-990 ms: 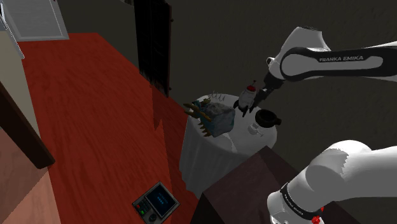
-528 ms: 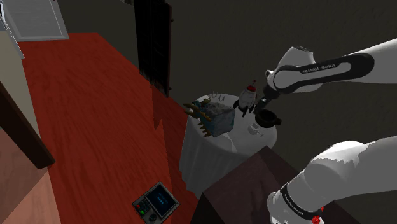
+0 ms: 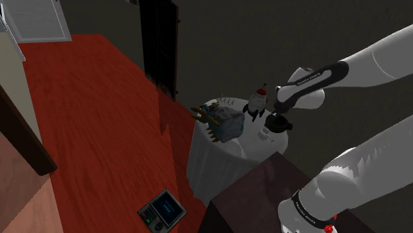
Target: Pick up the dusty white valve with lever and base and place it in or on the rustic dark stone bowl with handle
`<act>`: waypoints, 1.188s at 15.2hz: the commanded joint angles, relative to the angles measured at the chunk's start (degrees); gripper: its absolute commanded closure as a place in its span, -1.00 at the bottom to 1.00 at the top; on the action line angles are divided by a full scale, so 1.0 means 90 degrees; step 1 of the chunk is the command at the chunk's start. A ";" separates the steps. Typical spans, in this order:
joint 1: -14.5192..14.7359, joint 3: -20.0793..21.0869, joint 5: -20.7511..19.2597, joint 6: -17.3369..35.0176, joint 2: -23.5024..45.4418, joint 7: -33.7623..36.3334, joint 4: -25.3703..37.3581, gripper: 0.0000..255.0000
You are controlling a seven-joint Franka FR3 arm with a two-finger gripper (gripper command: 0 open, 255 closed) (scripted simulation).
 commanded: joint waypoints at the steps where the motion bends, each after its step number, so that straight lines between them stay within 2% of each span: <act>1: 0.0190 -0.0293 0.0590 0.0406 0.0643 -0.0642 0.0197 -1.00; 3: 0.0311 -0.0446 0.1508 0.0725 0.1274 -0.1509 0.0397 -1.00; 5: 0.0174 -0.0297 0.2626 0.0943 0.1919 -0.2520 0.0666 -1.00; 7: -0.0261 0.0117 0.3570 0.1087 0.2517 -0.3407 0.0989 -1.00; 9: -0.0803 0.0590 0.4229 0.1208 0.3057 -0.4085 0.1339 -1.00; 12: -0.1472 0.1121 0.4799 0.1347 0.3726 -0.4756 0.1832 -1.00; 18: -0.1952 0.1704 0.5306 0.1674 0.4313 -0.5187 0.2139 -1.00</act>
